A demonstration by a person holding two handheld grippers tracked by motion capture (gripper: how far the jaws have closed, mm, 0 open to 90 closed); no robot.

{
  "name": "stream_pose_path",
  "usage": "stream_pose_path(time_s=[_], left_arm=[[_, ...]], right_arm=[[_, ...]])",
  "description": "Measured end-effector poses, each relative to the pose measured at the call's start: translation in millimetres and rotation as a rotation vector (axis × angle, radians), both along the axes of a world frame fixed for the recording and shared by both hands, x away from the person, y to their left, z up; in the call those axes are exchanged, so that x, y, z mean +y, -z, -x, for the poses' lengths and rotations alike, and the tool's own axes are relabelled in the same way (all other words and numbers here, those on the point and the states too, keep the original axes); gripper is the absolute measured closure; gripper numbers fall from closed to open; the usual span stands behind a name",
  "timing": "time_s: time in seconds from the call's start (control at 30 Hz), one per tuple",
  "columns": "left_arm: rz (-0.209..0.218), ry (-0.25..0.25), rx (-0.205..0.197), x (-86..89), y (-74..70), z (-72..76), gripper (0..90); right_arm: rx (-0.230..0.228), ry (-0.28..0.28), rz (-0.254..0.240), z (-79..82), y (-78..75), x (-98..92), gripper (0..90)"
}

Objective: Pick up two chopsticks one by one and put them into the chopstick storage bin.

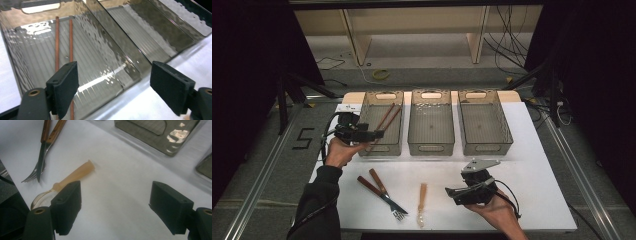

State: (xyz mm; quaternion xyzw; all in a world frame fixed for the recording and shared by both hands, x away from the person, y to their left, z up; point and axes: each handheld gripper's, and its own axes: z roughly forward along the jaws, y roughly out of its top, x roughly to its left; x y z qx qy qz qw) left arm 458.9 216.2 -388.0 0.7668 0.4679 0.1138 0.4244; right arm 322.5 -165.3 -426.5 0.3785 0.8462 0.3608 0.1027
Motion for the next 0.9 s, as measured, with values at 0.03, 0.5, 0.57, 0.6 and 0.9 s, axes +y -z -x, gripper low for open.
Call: stream_pose_path(time_s=[0.03, 0.5, 0.57, 0.6, 0.9], left_arm=[[0.001, 0.004, -0.006, -0.6, 1.3, 3.0, 21.8], [-0.011, 0.084, -0.041, -10.8, 3.3, 35.3, 19.1], [-0.014, 0.100, -0.043, -11.9, 5.2, 39.4, 18.5], [-0.015, 0.101, -0.041, -12.3, 6.3, 41.2, 18.4], [0.006, 0.104, -0.040, -10.3, 16.6, 56.8, 17.2]], right_arm=[[0.000, 0.000, 0.000, 0.0, 0.0, 0.0, 26.3], [0.025, -0.057, 0.030, 6.3, -2.1, 28.5, 26.1], [0.034, -0.071, 0.035, 8.6, -1.2, 36.4, 26.1], [0.038, -0.075, 0.036, 9.1, -0.6, 38.8, 26.1], [0.067, -0.119, 0.059, 14.6, 8.3, 59.1, 26.1]])
